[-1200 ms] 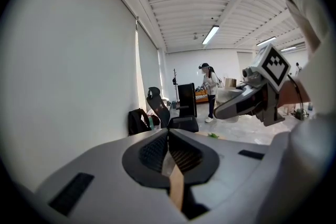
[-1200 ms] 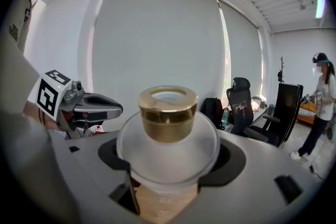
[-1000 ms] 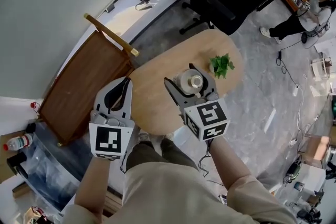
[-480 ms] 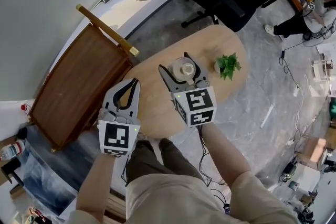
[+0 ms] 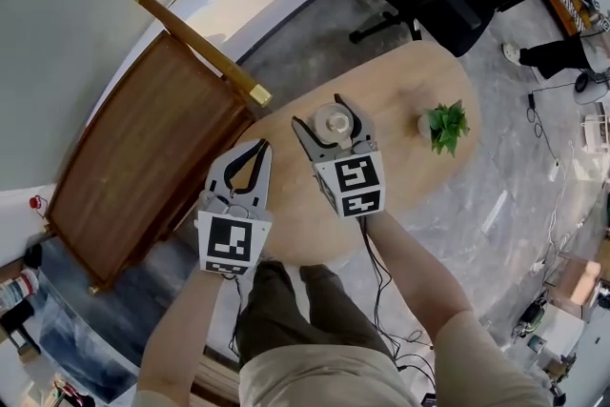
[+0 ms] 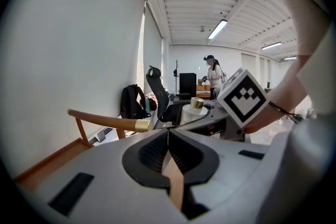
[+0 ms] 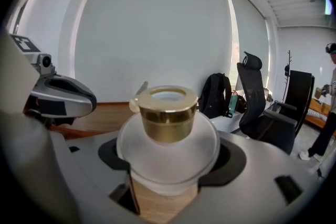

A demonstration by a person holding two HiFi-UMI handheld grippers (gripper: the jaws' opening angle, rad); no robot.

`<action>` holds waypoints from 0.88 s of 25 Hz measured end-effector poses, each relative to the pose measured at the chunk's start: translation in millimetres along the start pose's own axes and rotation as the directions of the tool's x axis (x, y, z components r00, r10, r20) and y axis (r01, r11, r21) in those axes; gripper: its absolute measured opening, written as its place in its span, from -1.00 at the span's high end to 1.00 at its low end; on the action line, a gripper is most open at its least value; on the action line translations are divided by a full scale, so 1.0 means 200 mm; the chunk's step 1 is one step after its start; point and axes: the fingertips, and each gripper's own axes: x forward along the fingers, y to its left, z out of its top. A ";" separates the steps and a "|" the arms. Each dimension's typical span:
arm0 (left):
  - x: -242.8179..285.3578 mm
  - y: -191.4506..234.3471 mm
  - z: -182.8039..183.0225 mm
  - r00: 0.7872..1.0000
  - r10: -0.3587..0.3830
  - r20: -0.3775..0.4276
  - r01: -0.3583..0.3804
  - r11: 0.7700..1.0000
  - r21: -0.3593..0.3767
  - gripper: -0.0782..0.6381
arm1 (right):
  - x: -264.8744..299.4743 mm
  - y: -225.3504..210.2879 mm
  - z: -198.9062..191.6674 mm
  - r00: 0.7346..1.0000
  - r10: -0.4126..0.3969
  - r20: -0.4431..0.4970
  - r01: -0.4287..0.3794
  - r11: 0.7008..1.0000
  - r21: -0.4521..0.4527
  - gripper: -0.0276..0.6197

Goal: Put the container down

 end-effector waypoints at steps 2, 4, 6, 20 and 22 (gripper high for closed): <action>0.06 0.01 -0.08 1.000 -0.007 -0.004 0.007 1.000 0.002 0.76 | 0.09 0.00 -0.10 1.000 0.001 -0.017 -0.001 1.000 -0.003 -0.11; 0.12 0.03 -0.18 1.000 0.005 -0.008 -0.005 1.000 -0.016 0.76 | 0.18 0.01 -0.20 1.000 0.000 -0.026 0.000 1.000 -0.003 -0.11; 0.17 0.06 -0.28 0.999 0.037 -0.014 -0.037 0.999 -0.017 0.76 | 0.25 0.01 -0.28 0.999 -0.001 -0.034 0.001 1.000 0.003 -0.11; 0.49 0.02 -0.85 0.998 0.047 -0.033 -0.049 0.997 -0.063 0.76 | 0.68 0.09 -0.95 0.992 0.068 -0.103 -0.074 0.996 -0.056 -0.11; 0.51 0.04 -0.91 0.997 0.066 -0.033 -0.068 0.994 -0.086 0.76 | 0.73 0.10 -1.02 0.991 0.073 -0.111 -0.079 0.996 -0.050 -0.11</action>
